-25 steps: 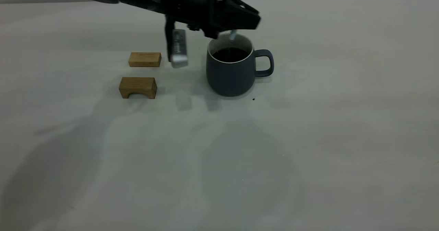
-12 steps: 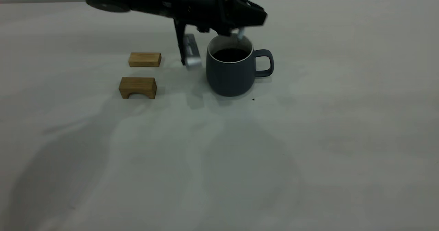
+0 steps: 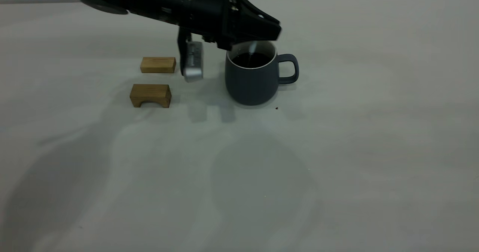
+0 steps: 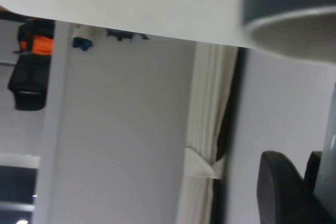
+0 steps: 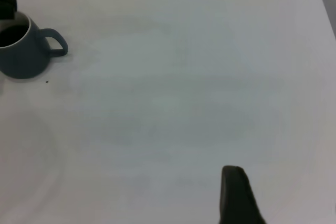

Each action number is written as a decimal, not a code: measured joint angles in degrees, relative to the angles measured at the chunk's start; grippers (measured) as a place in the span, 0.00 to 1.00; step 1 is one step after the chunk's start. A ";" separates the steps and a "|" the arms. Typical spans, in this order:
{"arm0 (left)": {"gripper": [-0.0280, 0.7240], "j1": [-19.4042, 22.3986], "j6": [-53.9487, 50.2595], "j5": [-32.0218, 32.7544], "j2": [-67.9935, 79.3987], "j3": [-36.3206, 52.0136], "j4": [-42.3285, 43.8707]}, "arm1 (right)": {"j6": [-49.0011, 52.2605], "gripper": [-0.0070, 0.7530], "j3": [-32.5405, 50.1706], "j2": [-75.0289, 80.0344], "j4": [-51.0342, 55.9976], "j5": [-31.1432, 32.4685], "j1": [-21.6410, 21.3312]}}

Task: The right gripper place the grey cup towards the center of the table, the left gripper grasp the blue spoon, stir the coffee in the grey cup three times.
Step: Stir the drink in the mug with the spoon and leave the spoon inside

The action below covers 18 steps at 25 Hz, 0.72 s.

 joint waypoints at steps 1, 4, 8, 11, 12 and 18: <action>0.22 0.34 0.00 -0.48 0.00 0.00 -0.81 | 0.00 0.64 0.00 0.00 0.00 0.00 0.00; 0.22 0.41 0.00 -2.33 0.00 0.00 -5.44 | 0.00 0.64 0.00 0.00 0.00 0.00 0.00; 0.22 -1.26 0.05 -3.77 0.13 -0.05 -7.53 | 0.00 0.64 0.00 0.00 0.00 0.00 0.00; 0.22 -2.80 0.05 -4.37 0.25 -0.05 -7.48 | 0.00 0.64 0.00 0.00 0.00 0.00 0.00; 0.22 -3.16 0.05 -4.37 0.25 -0.05 -7.40 | 0.00 0.64 0.00 0.00 0.00 0.00 0.00; 0.22 -2.79 0.05 -2.37 0.25 -0.05 -4.33 | 0.00 0.64 0.00 0.00 0.00 0.00 0.00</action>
